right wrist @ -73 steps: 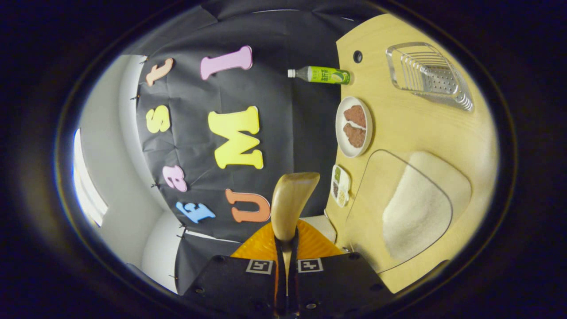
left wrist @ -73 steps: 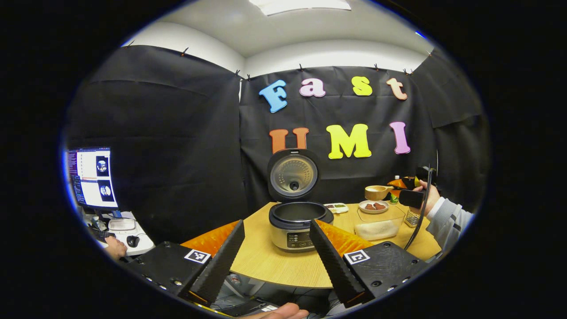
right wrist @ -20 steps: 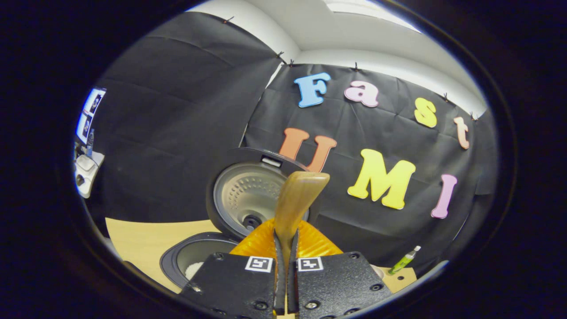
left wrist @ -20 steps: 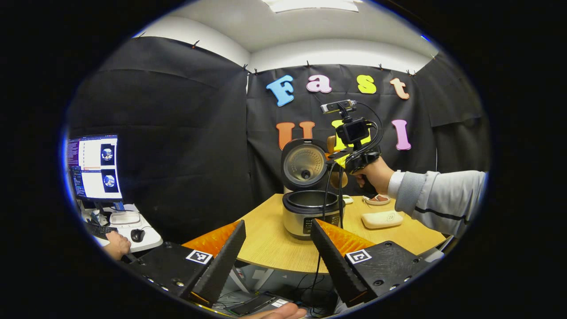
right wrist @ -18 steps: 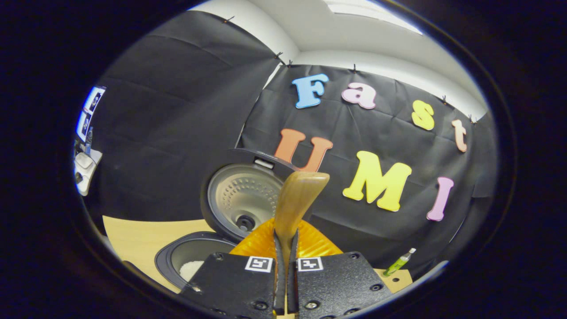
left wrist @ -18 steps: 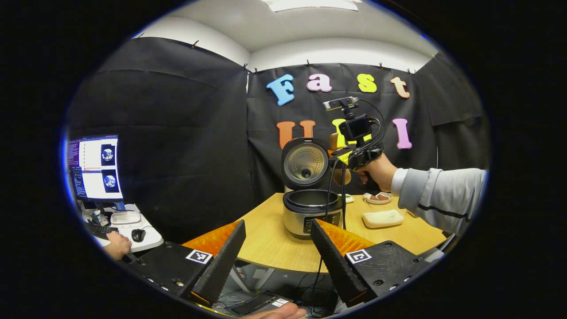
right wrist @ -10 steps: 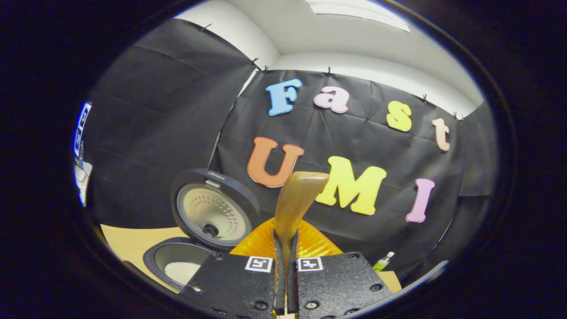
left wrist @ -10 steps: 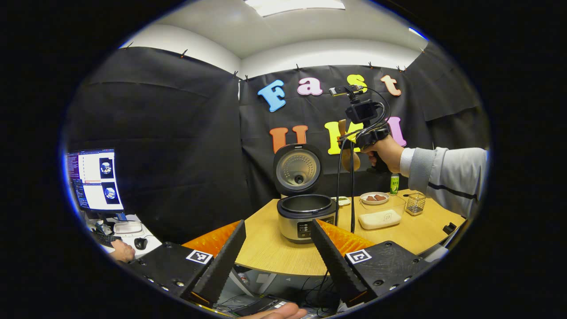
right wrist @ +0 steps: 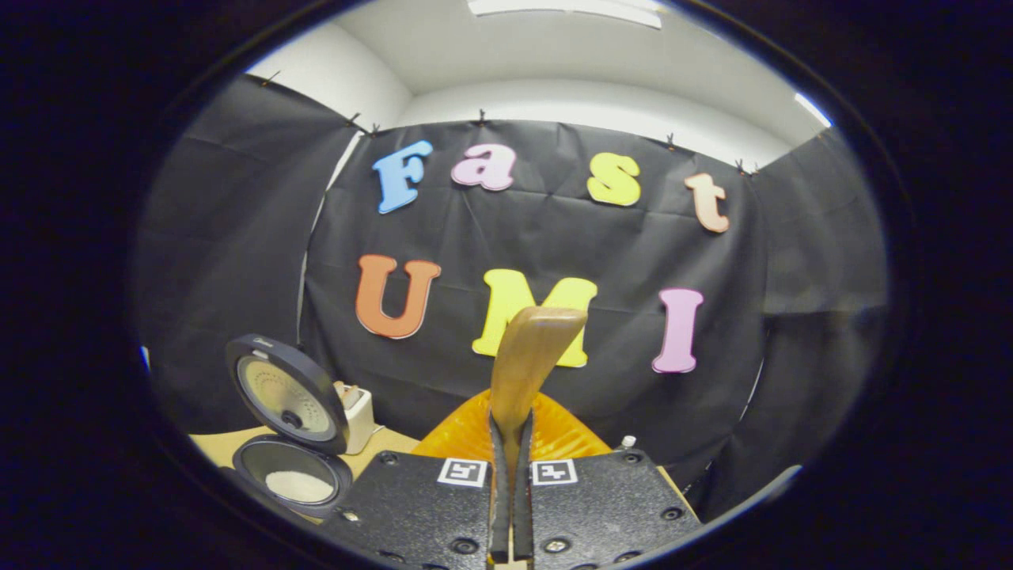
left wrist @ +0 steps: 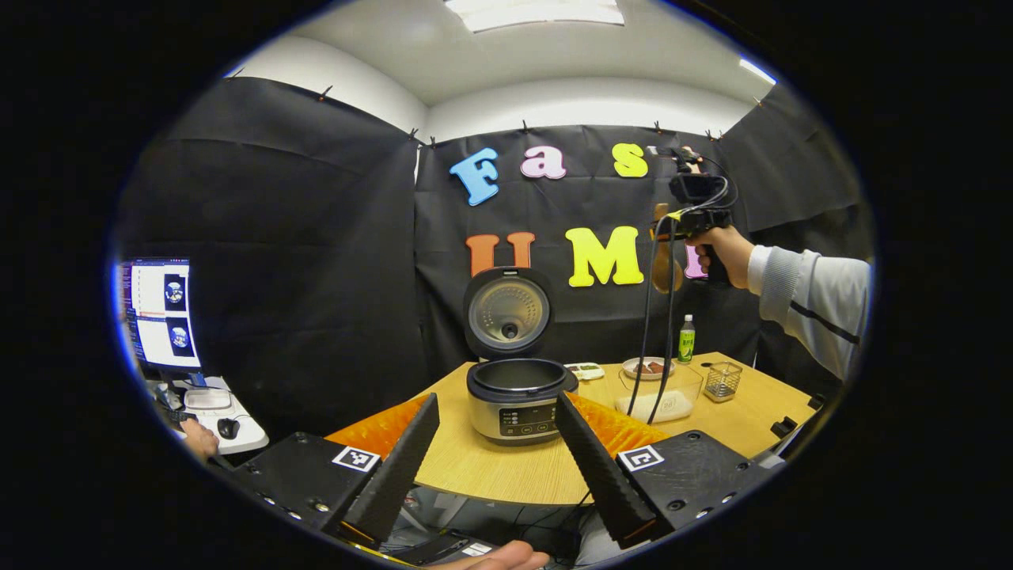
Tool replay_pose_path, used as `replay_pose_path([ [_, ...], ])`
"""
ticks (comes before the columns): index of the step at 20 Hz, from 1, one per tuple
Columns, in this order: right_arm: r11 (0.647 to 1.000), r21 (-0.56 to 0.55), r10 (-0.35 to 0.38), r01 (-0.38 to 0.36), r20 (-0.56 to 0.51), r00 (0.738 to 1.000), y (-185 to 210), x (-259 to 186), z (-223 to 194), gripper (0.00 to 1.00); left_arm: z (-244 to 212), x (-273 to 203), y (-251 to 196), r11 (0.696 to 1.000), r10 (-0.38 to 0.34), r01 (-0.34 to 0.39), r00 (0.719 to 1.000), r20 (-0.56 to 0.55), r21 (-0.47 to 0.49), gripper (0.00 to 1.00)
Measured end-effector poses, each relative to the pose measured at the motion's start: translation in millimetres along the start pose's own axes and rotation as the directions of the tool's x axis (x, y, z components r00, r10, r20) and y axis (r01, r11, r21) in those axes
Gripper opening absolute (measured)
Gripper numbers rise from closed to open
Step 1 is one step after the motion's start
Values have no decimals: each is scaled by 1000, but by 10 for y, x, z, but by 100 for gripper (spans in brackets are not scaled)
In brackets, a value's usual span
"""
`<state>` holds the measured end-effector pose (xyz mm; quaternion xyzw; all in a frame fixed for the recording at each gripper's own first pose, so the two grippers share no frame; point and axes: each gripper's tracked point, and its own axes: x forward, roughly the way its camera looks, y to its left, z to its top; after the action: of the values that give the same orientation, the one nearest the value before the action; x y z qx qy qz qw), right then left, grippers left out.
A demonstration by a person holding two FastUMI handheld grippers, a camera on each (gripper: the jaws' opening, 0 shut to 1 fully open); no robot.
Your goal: Close the left gripper, press the button to open the rice cooker; take a wooden spoon from the chopstick holder with the right hand, scoop a spoonful of rice and pour it into the rice cooker, then put the wooden spoon back into the chopstick holder.
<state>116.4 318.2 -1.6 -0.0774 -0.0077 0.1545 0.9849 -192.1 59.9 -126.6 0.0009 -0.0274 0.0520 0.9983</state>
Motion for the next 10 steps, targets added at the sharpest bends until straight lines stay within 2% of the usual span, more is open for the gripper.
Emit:
replay_pose_path([
  [6,993,60,-96,100,-58,994,-995,0,-392,8,98,91,-235,1000,-28,28,999,25,11,94],
  [10,991,58,-113,117,-78,991,-1373,-1,-736,8,156,170,-385,999,-35,34,999,30,33,94],
])
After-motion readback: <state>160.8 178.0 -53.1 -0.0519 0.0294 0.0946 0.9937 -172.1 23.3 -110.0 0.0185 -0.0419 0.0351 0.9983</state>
